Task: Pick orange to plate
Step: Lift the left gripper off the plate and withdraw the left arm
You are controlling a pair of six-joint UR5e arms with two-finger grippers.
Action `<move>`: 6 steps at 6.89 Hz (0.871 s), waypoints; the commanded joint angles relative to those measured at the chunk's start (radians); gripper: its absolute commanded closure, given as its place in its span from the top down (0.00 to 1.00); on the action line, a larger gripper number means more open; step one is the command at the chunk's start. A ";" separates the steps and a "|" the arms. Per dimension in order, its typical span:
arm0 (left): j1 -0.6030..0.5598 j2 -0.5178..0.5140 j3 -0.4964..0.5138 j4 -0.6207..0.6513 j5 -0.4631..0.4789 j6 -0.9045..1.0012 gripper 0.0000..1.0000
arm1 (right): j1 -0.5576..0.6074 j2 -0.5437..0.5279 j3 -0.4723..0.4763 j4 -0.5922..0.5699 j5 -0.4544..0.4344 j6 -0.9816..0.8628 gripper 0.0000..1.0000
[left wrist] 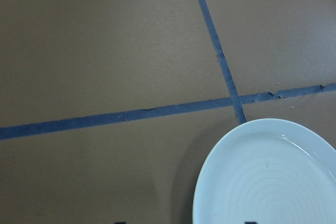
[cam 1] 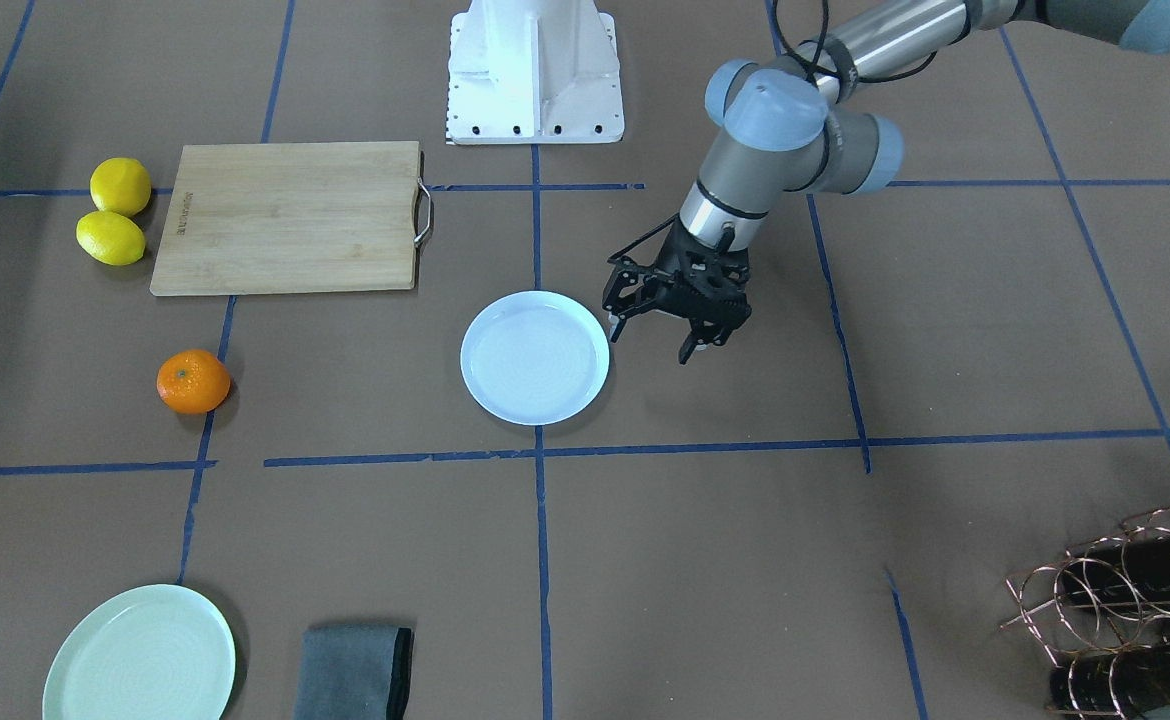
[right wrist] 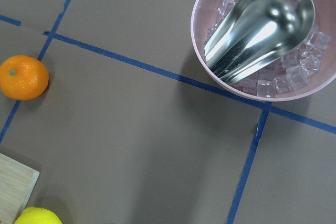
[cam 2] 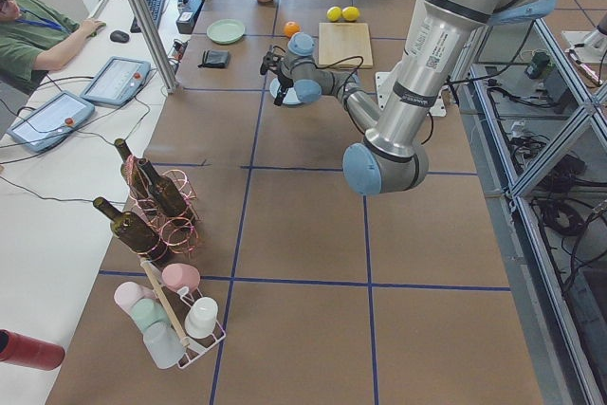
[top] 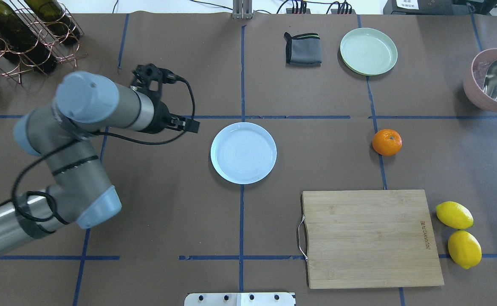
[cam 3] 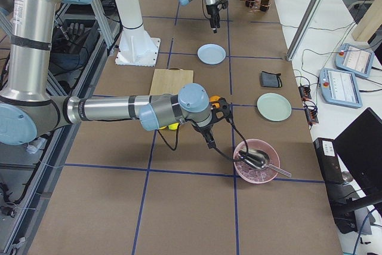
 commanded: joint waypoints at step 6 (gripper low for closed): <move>-0.854 0.384 0.057 0.410 -0.479 0.888 1.00 | -0.236 0.161 0.047 -0.007 -0.082 0.322 1.00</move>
